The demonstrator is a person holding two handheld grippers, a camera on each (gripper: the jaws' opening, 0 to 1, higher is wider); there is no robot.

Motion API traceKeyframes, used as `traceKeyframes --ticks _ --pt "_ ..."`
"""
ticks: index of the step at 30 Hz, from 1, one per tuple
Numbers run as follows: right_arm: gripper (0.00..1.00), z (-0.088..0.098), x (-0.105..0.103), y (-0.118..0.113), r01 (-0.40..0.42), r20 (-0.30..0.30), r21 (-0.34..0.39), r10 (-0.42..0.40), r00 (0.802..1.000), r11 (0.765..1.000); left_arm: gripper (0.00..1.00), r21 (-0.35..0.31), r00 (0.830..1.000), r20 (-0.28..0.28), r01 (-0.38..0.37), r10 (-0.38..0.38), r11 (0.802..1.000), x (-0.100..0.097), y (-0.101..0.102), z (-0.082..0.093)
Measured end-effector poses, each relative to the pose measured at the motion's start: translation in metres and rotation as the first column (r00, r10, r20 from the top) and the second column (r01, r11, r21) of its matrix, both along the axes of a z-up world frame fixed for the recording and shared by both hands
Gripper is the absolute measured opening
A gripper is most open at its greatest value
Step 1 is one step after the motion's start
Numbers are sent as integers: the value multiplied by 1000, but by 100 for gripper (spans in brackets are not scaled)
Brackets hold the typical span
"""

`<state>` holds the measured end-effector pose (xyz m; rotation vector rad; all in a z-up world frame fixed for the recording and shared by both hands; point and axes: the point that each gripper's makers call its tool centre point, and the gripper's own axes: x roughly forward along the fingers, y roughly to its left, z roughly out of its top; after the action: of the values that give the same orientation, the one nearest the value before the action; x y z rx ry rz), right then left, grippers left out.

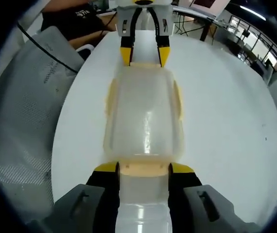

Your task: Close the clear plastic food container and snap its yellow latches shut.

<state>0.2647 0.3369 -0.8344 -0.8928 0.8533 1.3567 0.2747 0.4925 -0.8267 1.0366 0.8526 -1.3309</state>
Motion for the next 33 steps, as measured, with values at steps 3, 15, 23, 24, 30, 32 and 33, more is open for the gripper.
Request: traceKeyframes --ticks 3,15,23,24,30,32,33 --pt "35 8 -1 1 0 10 8 0 1000 1000 33 9 1000 12 1 -1 1000 -1 1 4" --pt "35 33 -3 1 -32 44 35 31 999 999 33 7 999 36 -31 30 1000 -7 1 29" --pt "35 45 -6 -13 -29 43 52 27 999 998 33 18 999 23 -36 35 999 -10 -13 40" --pt "35 48 -6 -15 -30 43 56 27 999 998 33 20 999 27 -36 36 999 -10 -15 43" --pt "35 57 -5 -28 -40 41 54 38 998 998 33 11 999 27 -34 33 999 -12 -29 58" --pt "35 59 -4 -31 -39 42 62 36 998 997 33 12 999 31 -33 33 999 -11 -32 60" --pt "35 61 -4 -34 -37 42 65 34 999 997 33 15 999 36 -31 30 999 -11 -34 60"
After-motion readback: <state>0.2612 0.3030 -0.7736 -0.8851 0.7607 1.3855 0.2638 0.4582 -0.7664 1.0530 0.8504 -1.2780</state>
